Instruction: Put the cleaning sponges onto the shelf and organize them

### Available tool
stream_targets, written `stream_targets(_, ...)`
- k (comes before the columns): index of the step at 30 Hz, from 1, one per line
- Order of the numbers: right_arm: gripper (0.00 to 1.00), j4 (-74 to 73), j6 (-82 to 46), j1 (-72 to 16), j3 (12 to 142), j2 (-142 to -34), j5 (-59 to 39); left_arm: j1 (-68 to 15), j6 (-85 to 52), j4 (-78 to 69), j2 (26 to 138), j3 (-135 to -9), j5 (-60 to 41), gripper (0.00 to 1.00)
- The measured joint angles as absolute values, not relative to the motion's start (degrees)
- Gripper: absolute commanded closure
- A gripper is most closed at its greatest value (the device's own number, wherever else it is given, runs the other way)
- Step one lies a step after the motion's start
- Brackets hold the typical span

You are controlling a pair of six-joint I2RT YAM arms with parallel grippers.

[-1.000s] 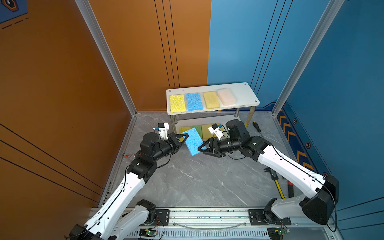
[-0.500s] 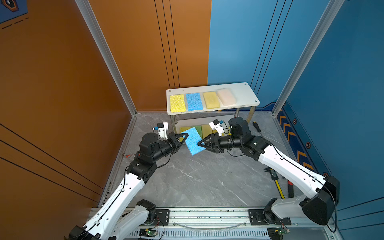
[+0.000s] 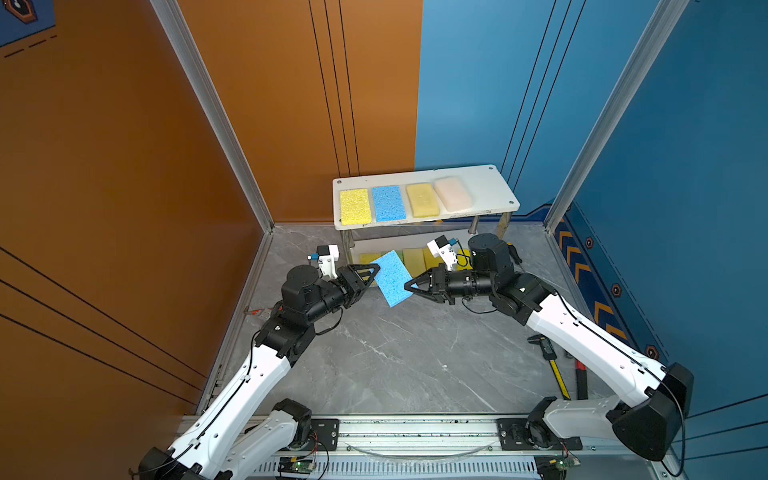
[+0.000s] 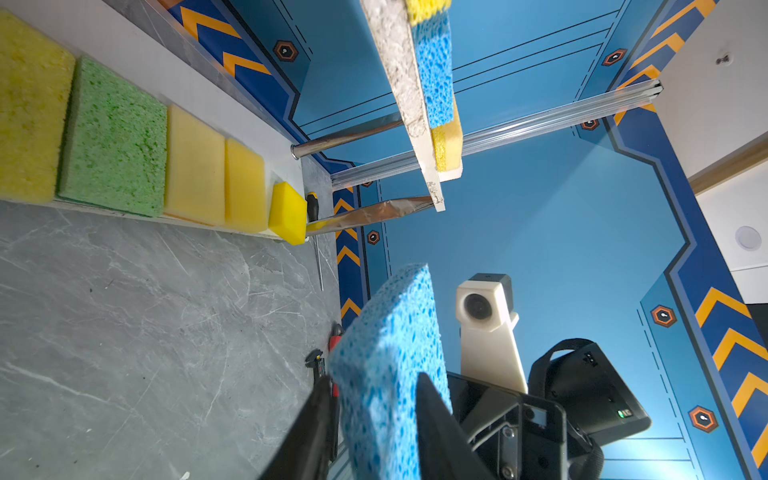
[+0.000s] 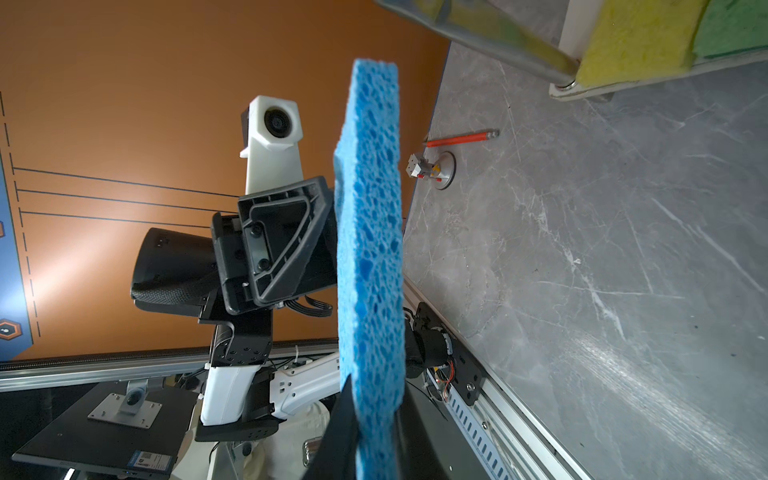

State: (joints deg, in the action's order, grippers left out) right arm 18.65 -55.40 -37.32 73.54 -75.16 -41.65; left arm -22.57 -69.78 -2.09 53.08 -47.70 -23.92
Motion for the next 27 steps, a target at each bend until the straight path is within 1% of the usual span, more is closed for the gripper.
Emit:
stream_targets(2,0.85,22.83,-52.86,-36.45,76.75,-75.09,-40.32,-22.57,-69.69,-1.69,53.17,-47.77,-23.83,0.33)
stream_targets(5,0.85,28.64,-48.07,-34.98,83.37,-75.07,-38.57,-22.41,-68.97,-0.05,53.17,-48.69,-23.81,0.29)
stream_targets(10,0.85,35.33,-41.43,-28.95,92.82,-73.03,-36.62,-21.19,-68.38,2.02,53.01,-49.98,-24.12,0.27)
stream_targets(17,0.84,40.01,-36.45,-11.07,100.22,-71.26,-35.90,-19.09,-67.57,4.75,52.95,-50.02,-25.10,0.27)
stream_targets(19,0.84,40.95,-35.48,-5.78,102.61,-72.88,-35.97,-18.63,-67.31,5.58,52.95,-50.02,-25.69,0.27)
stream_targets(21,0.84,41.15,-34.48,-2.35,105.36,-75.55,-35.97,-18.09,-67.26,6.09,52.95,-50.02,-26.26,0.27)
stream_targets(27,0.84,41.58,-31.79,1.37,110.34,-84.51,-36.21,-15.70,-66.89,8.14,52.56,-50.04,-27.97,0.27)
